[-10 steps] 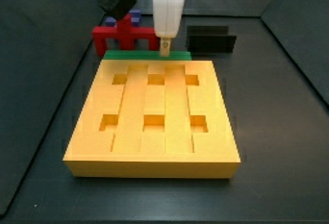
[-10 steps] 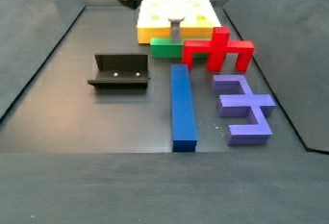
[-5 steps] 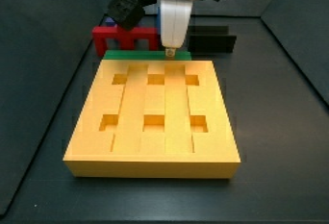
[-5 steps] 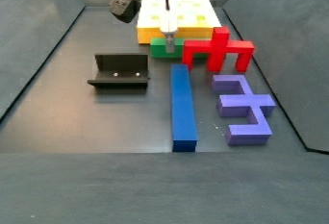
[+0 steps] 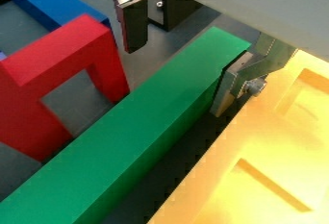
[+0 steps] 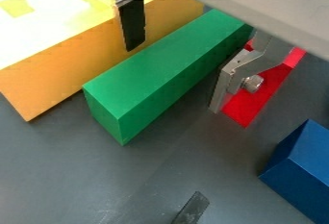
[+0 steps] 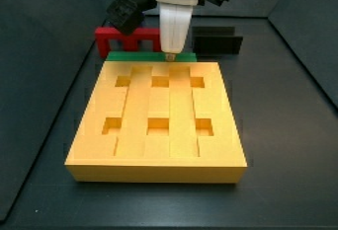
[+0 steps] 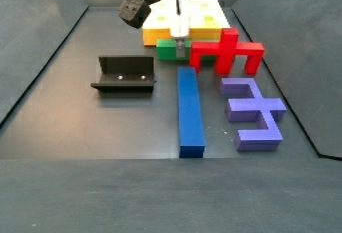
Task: Pick up the green object. Move up. Move to above the board. Insert the green object.
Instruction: Pick up the green object.
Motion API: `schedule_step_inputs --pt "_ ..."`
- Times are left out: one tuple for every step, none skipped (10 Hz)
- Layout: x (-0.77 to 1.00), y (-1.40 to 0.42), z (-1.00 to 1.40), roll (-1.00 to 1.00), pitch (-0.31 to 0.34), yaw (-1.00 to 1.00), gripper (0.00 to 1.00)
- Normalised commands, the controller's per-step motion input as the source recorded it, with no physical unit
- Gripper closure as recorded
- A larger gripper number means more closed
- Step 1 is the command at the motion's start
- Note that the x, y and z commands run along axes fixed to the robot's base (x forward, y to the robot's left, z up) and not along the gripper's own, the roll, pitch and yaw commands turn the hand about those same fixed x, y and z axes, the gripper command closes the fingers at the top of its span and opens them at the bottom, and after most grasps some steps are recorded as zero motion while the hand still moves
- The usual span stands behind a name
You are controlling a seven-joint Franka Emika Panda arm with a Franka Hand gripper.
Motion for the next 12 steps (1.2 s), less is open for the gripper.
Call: schedule_step_inputs --pt "-0.06 0.0 -0.1 0.0 -0.014 0.0 0.0" --pt "-0.13 0.0 -0.13 0.0 -0.044 0.0 0.0" --pt "-0.08 0.0 -0.11 -0.01 -0.044 0.0 0.0" --pt "0.0 0.0 -0.06 -0.02 -0.029 0.0 0.0" --pt "0.0 0.0 -0.09 -0.01 -0.026 0.0 0.0" --pt "0.0 0.0 -0.01 -0.03 -0.036 0.0 0.0" --pt "0.0 -0.08 0.0 0.02 0.0 0.0 0.0" --pt "0.0 0.0 -0.37 0.0 -0.149 0.0 0.0" --pt "0.0 0.01 -0.28 0.0 -0.094 0.0 0.0" --pt "0.0 0.01 -0.29 0.0 -0.1 0.0 0.0" --pt "0.0 0.01 -0.3 0.0 -0.097 0.0 0.0" --pt "0.0 0.02 -0.32 0.0 -0.113 0.0 0.0"
